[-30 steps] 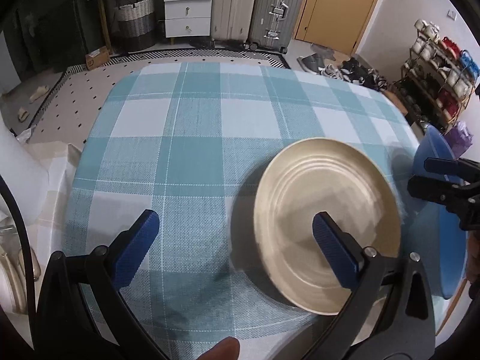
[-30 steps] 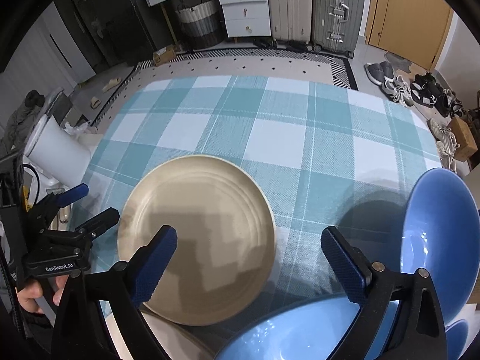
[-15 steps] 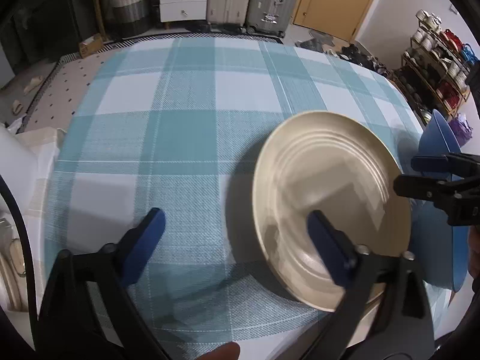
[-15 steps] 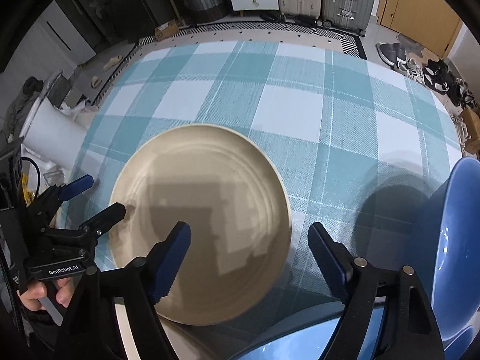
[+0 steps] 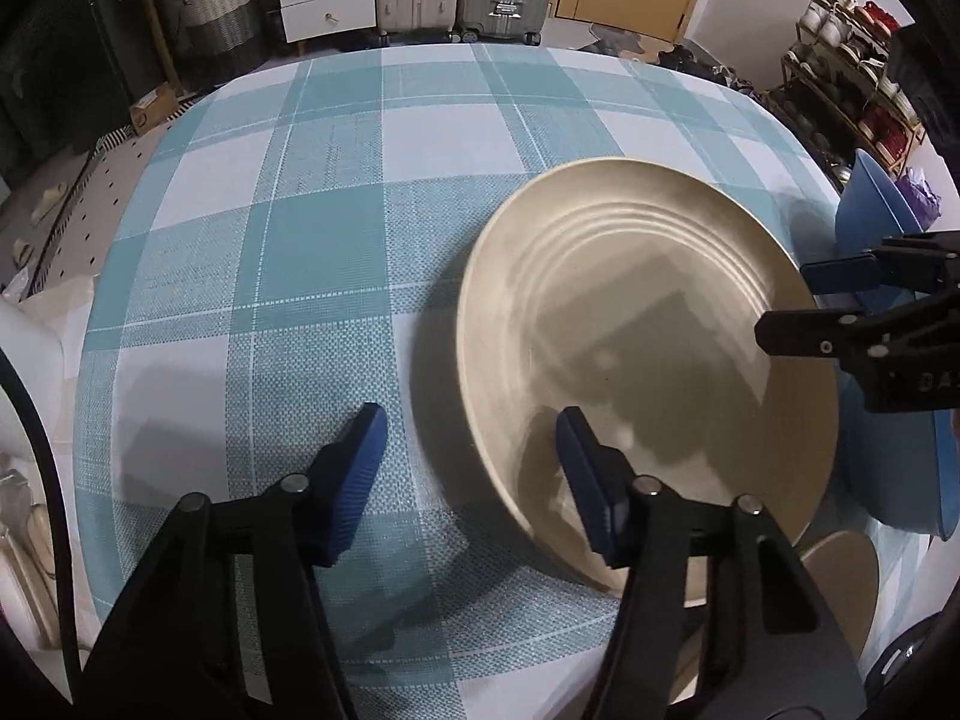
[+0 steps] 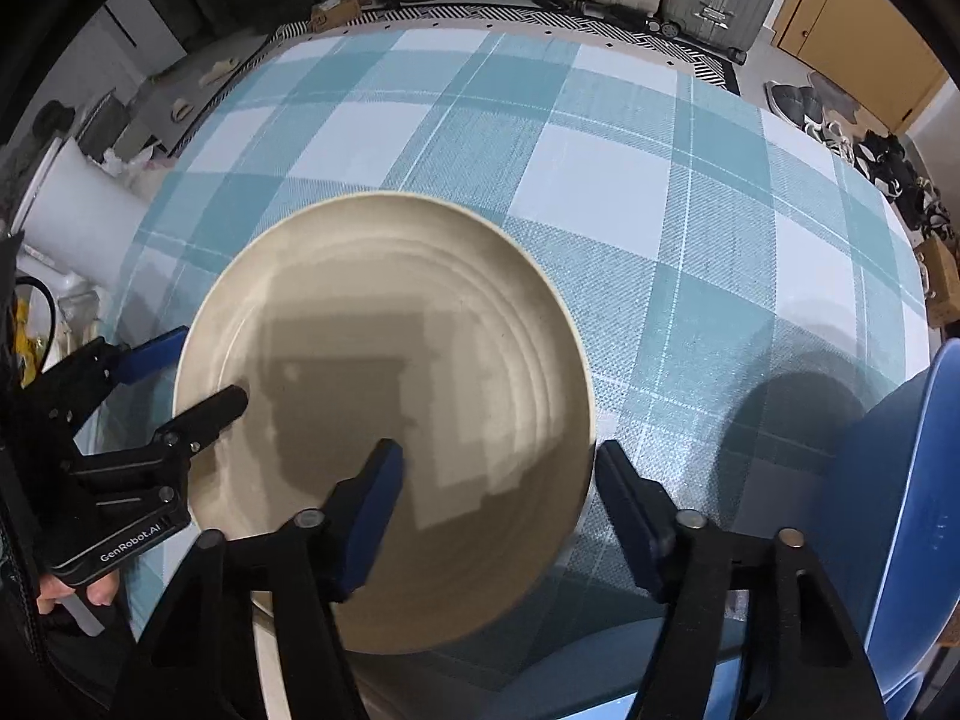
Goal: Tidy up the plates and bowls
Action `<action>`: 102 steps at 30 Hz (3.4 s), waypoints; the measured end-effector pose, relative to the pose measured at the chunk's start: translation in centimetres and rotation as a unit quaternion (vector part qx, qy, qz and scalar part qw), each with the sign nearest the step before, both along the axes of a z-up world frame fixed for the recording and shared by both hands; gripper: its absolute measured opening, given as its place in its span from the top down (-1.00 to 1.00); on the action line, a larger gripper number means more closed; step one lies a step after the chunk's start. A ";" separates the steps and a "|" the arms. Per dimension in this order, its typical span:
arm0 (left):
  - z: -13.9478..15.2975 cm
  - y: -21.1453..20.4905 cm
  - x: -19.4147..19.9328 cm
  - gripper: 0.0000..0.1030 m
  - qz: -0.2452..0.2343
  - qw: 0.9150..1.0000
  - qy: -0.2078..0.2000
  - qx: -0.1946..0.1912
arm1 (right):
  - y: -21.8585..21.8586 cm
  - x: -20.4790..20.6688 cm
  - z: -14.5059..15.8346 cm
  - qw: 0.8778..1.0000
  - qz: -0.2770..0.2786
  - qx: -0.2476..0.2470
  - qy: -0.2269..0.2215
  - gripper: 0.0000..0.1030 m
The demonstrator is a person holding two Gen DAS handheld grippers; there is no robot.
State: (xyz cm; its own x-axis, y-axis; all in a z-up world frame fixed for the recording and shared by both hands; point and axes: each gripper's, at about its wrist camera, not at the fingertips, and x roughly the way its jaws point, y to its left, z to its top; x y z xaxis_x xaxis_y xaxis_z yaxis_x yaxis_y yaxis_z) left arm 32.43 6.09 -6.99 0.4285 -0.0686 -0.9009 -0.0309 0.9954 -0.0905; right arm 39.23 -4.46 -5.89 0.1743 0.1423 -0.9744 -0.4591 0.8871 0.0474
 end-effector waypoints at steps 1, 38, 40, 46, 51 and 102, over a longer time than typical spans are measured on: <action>0.1 0.0 -0.1 0.08 -0.002 1.000 0.000 -0.001 | 0.0 -0.1 0.0 1.000 0.001 -0.004 -0.001 -0.21; 1.5 0.9 -0.8 0.66 0.012 1.000 -0.029 -0.002 | 0.2 -1.8 0.5 0.996 0.028 -0.051 -0.066 0.77; 1.9 1.0 -0.9 0.66 0.014 0.999 -0.034 -0.005 | 0.1 -1.8 0.7 0.996 0.025 -0.046 -0.068 0.77; 3.1 1.1 -1.5 0.66 0.020 0.999 -0.049 -0.003 | 0.2 -1.9 1.2 0.996 0.020 -0.035 -0.074 0.77; 4.6 1.7 -2.1 0.66 0.029 0.997 -0.065 -0.009 | 0.5 -2.6 2.5 0.996 0.025 -0.031 -0.085 0.77; 18.1 -4.6 -19.3 0.66 0.048 0.986 -0.162 0.018 | -4.0 -17.7 13.3 0.982 0.019 0.070 -0.172 0.77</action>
State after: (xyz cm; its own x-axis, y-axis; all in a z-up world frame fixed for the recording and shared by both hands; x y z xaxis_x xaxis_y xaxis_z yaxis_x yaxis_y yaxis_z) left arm 13.10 1.54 11.08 0.6965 0.0156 -0.7174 -0.1011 0.9919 -0.0765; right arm 21.53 -8.43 7.40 0.4817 0.2838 -0.8291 -0.5014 0.8652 0.0049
